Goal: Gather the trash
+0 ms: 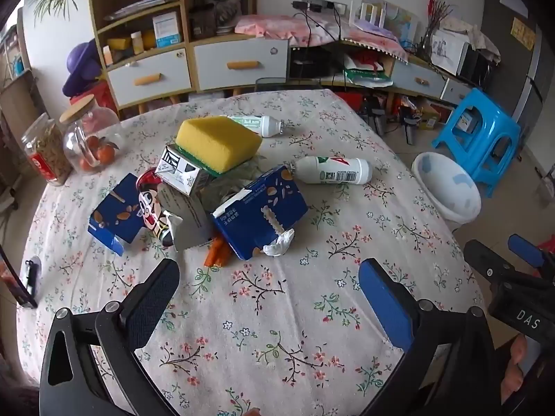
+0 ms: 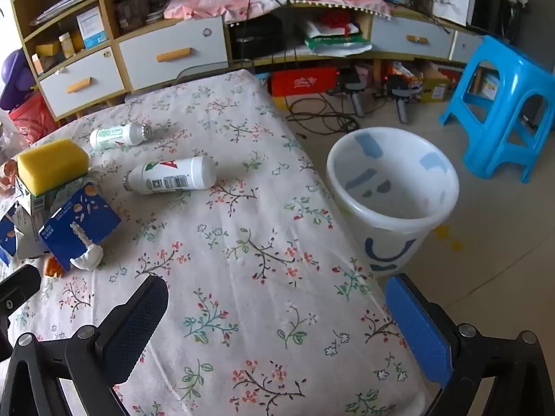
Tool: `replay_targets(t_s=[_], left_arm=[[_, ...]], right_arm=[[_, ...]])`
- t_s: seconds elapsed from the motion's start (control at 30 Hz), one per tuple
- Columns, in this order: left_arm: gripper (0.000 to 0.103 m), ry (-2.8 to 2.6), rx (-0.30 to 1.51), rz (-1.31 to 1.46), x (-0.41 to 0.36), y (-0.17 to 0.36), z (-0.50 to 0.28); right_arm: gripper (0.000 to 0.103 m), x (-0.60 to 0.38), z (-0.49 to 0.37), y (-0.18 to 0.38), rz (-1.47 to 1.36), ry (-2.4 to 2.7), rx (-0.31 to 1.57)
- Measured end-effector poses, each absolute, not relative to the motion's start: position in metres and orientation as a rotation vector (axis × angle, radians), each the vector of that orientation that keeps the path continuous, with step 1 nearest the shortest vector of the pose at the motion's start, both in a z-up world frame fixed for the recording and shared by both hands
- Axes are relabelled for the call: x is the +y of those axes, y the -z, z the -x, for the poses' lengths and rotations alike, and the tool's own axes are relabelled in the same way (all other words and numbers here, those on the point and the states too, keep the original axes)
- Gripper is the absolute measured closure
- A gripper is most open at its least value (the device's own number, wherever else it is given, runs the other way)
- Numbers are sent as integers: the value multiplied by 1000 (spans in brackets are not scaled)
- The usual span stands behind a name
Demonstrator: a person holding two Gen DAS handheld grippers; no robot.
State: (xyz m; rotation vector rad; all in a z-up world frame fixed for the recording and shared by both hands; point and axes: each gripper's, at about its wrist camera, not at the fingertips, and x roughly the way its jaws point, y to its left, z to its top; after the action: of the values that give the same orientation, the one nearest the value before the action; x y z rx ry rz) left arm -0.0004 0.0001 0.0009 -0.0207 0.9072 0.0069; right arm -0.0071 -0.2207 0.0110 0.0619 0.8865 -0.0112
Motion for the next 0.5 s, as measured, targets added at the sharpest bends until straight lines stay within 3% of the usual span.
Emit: replay_targets(t_s=[0.5], left_arm=[[0, -13, 902, 35, 7, 1, 7]], right_arm=[[0, -214, 4, -3, -63, 19, 899]])
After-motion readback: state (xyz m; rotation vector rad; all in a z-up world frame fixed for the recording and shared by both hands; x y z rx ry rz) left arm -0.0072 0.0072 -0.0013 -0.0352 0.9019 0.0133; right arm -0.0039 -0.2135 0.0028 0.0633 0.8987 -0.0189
